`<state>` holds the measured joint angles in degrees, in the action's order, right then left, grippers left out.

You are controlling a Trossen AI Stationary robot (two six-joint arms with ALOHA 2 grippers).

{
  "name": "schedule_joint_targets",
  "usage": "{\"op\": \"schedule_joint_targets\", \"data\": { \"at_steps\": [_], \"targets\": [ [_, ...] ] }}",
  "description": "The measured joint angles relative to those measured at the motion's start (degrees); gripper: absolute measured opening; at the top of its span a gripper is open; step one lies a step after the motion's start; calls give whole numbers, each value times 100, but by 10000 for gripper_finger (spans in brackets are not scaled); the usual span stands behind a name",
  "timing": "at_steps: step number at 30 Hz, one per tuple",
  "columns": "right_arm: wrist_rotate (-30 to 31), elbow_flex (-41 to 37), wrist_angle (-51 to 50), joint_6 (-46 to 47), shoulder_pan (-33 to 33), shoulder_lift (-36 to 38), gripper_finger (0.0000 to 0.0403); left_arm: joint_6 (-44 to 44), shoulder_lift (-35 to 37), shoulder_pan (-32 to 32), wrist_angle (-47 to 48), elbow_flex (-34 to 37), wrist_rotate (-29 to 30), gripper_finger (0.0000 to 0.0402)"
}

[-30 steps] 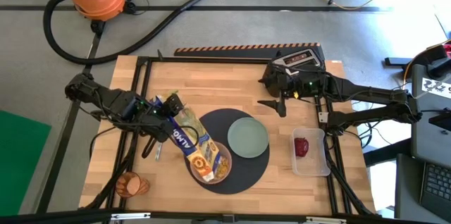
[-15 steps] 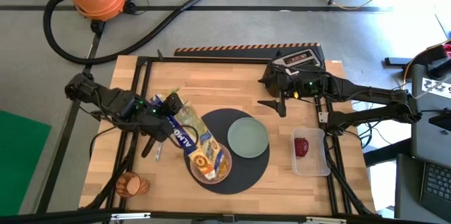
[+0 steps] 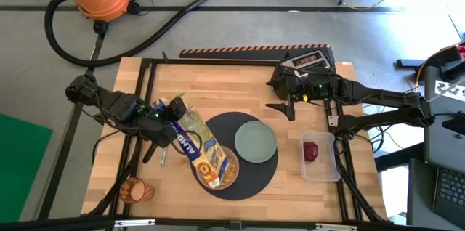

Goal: Arrange a breakfast setting
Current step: Pour the cereal from the yellow cereal box into the pink bowl

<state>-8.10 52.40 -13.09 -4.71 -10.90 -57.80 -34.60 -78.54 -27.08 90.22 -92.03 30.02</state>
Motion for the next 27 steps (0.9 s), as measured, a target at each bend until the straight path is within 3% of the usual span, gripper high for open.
{"op": "schedule_joint_targets", "data": {
  "at_steps": [8, 27],
  "targets": [
    [0, 0, 3, -2, 0, 0, 380, -25, 66, 16, 2, 0, 298, 256],
    [-45, 0, 1, 48, 0, 0, 380, 497, 191, 153, -23, 4, -248, 256]
  ]
}}
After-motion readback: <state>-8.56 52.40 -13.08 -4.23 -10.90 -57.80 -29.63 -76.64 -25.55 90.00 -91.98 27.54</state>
